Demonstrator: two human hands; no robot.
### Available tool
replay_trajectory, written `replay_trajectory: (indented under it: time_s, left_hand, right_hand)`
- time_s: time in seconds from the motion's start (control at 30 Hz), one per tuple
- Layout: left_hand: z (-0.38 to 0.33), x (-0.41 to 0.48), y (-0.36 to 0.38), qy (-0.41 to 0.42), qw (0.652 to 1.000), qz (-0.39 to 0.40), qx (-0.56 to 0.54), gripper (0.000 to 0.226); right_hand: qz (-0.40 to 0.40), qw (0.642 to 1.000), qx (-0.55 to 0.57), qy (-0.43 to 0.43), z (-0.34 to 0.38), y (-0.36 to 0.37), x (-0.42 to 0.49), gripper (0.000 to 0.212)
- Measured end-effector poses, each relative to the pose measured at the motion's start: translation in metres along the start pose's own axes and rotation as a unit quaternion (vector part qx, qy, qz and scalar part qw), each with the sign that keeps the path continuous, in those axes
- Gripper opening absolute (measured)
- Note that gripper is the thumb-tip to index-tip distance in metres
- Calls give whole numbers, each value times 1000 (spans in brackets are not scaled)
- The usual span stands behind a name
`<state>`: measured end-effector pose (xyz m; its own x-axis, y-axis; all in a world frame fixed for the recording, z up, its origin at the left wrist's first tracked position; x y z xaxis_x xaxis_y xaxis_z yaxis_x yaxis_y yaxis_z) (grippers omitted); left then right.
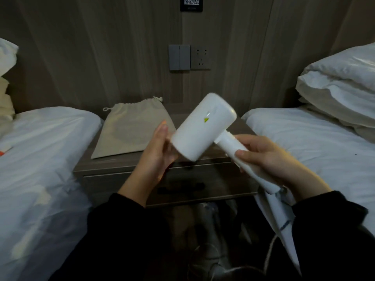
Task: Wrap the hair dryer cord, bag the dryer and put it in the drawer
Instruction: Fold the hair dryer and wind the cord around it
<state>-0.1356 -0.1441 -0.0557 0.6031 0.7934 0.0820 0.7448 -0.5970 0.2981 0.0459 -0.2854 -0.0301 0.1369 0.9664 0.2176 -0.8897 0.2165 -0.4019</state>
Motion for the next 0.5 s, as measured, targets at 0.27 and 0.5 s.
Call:
replay_trajectory:
  time_s: [0.27,0.5]
  left_hand:
    - [-2,-6,2,11,963,76,258,60]
    - [3,-4,5,-30,982,-9,188,33]
  right_hand:
    - [47,985,-169,-7,5,8,-5,30]
    - [22,951,-306,34,1,-1,-8,31]
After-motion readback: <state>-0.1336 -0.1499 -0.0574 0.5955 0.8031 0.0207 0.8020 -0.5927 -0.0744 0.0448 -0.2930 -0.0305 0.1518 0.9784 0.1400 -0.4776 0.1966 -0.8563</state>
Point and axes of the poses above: each hand's wrist, its own x-axis towards the middle knuckle, its own y-axis out of the palm, z = x × y, the point moved 1 cm from there along x, towards the middle knuckle, and after that the axes turned 4 degrees about -y, right-handed, at the moved point
